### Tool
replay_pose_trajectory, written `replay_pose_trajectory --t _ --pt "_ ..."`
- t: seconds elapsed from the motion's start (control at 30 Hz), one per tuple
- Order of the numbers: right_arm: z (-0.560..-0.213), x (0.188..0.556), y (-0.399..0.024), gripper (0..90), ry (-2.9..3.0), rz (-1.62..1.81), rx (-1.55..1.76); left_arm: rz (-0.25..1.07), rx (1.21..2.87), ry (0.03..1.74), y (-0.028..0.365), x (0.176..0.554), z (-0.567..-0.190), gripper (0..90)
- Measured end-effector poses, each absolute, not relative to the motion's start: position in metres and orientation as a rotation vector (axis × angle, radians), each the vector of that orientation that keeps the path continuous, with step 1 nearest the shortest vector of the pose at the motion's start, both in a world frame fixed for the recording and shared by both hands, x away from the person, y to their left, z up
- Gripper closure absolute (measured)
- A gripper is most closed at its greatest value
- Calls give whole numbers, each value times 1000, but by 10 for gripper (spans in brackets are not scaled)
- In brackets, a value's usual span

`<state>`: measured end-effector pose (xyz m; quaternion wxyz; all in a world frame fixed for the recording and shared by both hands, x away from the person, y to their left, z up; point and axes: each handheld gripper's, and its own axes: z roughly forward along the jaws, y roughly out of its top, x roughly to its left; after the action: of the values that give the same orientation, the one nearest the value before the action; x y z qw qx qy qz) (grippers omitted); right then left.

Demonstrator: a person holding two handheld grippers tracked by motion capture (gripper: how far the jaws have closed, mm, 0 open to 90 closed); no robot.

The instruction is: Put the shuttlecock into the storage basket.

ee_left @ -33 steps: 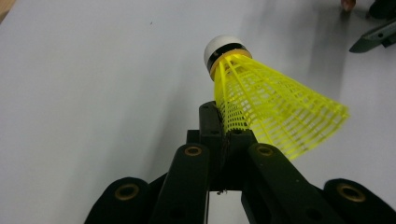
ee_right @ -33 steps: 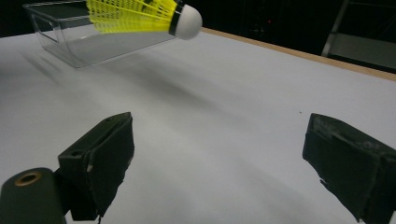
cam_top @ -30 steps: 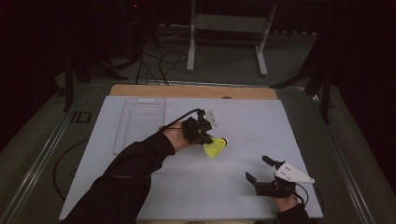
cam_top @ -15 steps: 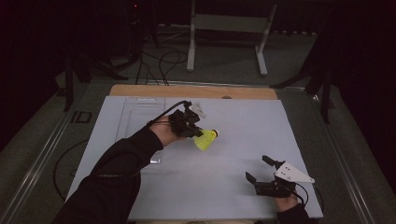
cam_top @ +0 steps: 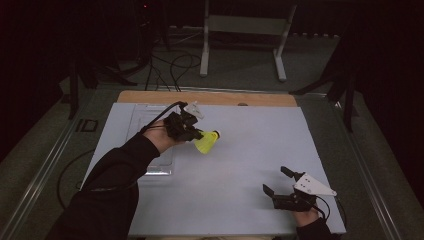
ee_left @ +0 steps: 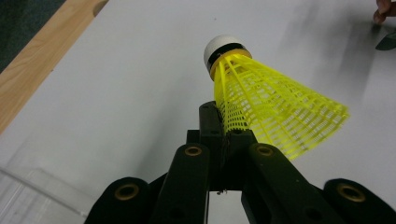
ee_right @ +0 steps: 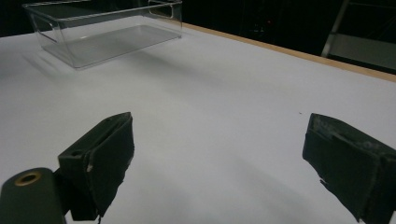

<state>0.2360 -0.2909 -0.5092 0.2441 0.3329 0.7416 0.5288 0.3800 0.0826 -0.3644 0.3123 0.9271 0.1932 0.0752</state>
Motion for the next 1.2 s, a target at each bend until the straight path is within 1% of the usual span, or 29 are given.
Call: replay_pose_trajectory --t 0.4,1.2 --pt "-509 236 -290 89 2026 1440 910 247 2403 586 115 381 -356 900" --pt "-508 237 -290 88 2017 1429 892 342 2358 780 175 384 -365 900"
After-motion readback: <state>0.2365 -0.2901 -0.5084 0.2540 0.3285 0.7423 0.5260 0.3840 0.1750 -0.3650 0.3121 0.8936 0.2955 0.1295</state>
